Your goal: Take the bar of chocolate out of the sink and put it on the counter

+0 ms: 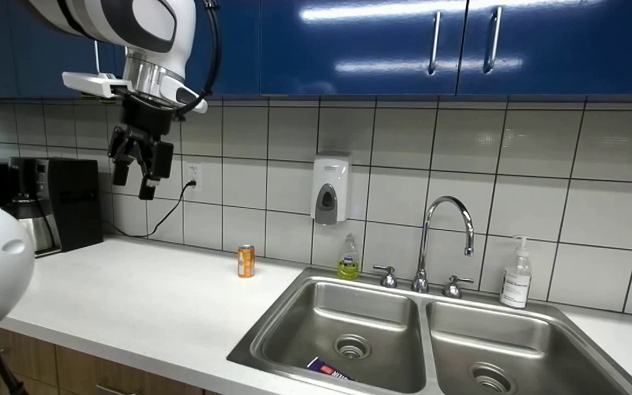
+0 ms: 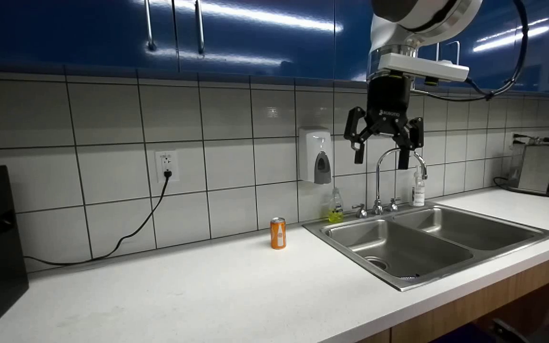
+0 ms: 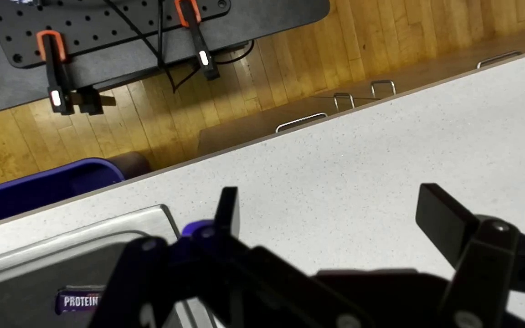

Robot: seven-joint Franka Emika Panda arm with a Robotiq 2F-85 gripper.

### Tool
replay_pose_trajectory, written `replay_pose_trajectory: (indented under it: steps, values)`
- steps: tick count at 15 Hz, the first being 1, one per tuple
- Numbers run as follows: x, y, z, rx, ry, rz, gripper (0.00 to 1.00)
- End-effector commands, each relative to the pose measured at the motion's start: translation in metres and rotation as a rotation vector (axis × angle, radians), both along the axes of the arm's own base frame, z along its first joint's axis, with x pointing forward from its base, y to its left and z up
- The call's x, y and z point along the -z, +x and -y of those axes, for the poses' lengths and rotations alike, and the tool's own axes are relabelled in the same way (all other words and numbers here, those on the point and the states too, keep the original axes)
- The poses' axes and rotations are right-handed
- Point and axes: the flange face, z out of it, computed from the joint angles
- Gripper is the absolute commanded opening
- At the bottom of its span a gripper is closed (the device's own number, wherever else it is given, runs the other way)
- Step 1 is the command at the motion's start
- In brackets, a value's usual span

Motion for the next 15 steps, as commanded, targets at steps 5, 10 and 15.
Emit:
replay_pose_trajectory:
  steps: [5,10,15]
  values:
    - [-0.001,0.022,0.027,-0.015,-0.095,0.102,1.0]
    - [0.016,0.047,0.062,0.085,-0.073,0.13,1.0]
    - [0.045,0.072,0.117,0.209,-0.064,0.133,1.0]
